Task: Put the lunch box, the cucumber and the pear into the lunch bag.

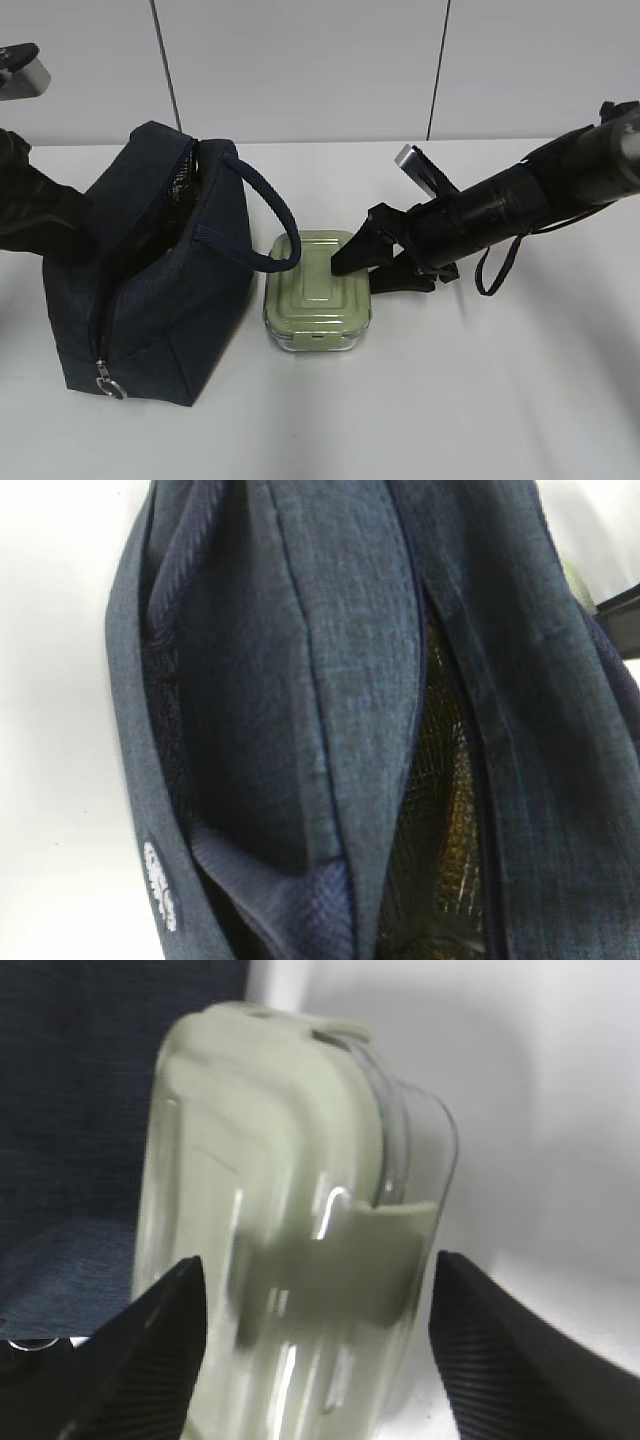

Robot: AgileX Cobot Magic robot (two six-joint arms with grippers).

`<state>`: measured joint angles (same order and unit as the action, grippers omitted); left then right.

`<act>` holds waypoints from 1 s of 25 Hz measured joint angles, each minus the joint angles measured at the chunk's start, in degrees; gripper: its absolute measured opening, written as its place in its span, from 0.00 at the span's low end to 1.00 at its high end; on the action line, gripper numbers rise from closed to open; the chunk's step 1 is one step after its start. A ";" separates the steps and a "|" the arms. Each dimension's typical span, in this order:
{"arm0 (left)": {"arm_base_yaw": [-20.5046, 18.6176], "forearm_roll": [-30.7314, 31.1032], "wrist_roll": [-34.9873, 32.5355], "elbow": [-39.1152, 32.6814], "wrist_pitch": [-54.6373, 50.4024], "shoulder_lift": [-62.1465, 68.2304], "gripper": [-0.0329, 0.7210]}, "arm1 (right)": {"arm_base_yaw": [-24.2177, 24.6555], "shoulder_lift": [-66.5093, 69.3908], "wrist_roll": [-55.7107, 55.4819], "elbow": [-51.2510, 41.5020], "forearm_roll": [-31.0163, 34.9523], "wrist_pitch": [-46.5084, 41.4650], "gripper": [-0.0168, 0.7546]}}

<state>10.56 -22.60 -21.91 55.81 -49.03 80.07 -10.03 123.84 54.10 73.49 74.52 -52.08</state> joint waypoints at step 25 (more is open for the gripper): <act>0.00 0.02 0.00 0.00 -0.07 0.00 0.02 | 8.91 -15.57 -3.84 1.97 -2.69 -8.18 0.48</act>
<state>10.56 -22.59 -21.91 55.81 -49.10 80.07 -1.11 108.27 50.25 75.46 71.83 -60.26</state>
